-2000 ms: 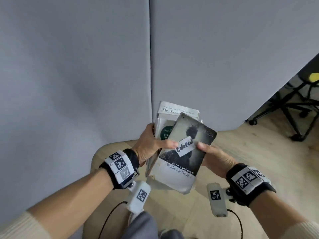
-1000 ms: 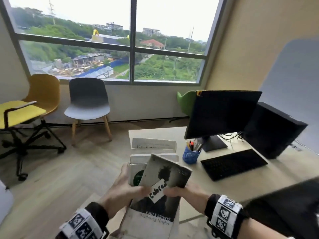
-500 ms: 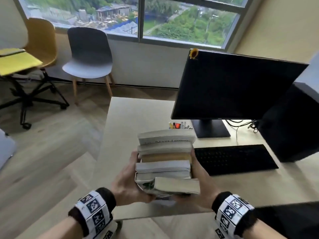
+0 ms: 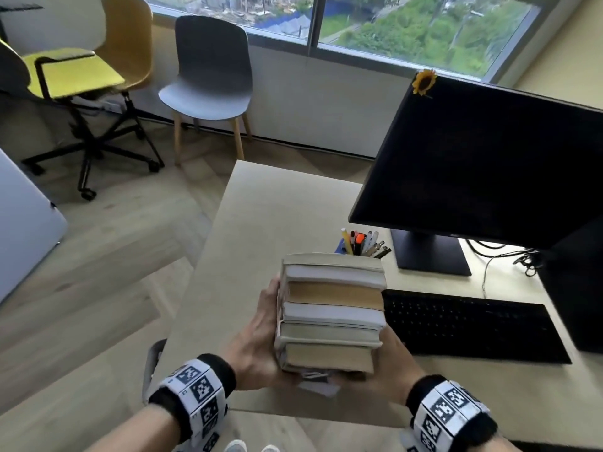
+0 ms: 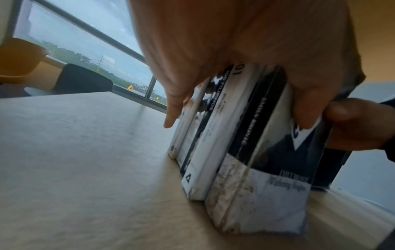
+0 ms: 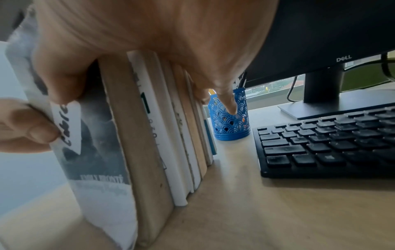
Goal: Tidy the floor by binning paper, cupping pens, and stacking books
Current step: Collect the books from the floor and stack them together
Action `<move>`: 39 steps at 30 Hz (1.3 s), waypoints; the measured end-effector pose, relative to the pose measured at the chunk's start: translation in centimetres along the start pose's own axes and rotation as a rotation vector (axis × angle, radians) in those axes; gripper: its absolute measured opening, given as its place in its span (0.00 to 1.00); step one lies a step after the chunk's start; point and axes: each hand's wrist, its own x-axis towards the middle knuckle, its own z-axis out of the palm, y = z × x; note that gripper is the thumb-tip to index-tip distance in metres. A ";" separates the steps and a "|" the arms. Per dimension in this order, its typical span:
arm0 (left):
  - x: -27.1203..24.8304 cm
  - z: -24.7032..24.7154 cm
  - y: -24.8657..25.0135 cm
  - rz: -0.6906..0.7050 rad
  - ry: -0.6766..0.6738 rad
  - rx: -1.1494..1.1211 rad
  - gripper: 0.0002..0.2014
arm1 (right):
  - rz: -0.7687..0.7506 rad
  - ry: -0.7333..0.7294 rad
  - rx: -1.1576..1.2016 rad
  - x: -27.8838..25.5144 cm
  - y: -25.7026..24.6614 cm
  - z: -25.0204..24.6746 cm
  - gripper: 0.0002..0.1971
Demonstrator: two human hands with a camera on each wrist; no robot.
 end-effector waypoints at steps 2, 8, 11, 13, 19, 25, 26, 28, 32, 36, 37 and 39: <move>0.0 -0.1 -0.2 0.028 -0.014 -0.005 0.79 | 0.000 -0.012 -0.049 0.0 0.0 0.0 0.62; 0.4 -0.2 0.1 -0.070 -0.035 0.002 0.80 | -0.052 0.082 0.001 0.2 0.2 0.3 0.54; 0.8 -1.7 1.2 -0.062 -0.111 -0.106 0.75 | -0.055 0.113 0.175 -0.3 -0.2 -0.1 0.53; 0.6 -2.6 2.5 -0.045 -0.160 -0.175 0.60 | -0.045 0.095 0.252 -0.9 -0.8 -0.8 0.48; 0.6 -0.6 4.3 -0.362 -0.183 -0.314 0.35 | 0.118 -0.057 0.603 -0.4 0.3 -1.5 0.33; 2.4 2.8 3.8 -0.666 -0.113 -0.082 0.58 | 0.349 -0.029 0.841 0.6 1.7 1.0 0.37; 2.1 3.0 3.6 -0.705 -0.161 -0.143 0.58 | 0.355 -0.054 0.880 0.0 1.9 1.2 0.34; 0.9 3.1 3.2 -0.730 -0.267 -0.254 0.53 | 0.378 -0.131 0.938 -1.4 2.2 1.6 0.31; 0.3 4.0 2.3 -0.712 -0.199 -0.322 0.51 | 0.390 -0.130 0.994 -2.6 2.0 2.5 0.24; 1.9 3.8 2.7 -0.677 -0.153 -0.323 0.49 | 0.397 -0.058 1.101 -1.4 1.3 1.8 0.21; 2.4 3.6 3.0 -0.667 -0.150 -0.327 0.48 | 0.397 -0.037 1.122 -0.9 1.3 1.7 0.21; 3.5 3.3 3.5 -0.653 -0.165 -0.343 0.46 | 0.401 -0.007 1.131 0.1 1.6 1.3 0.21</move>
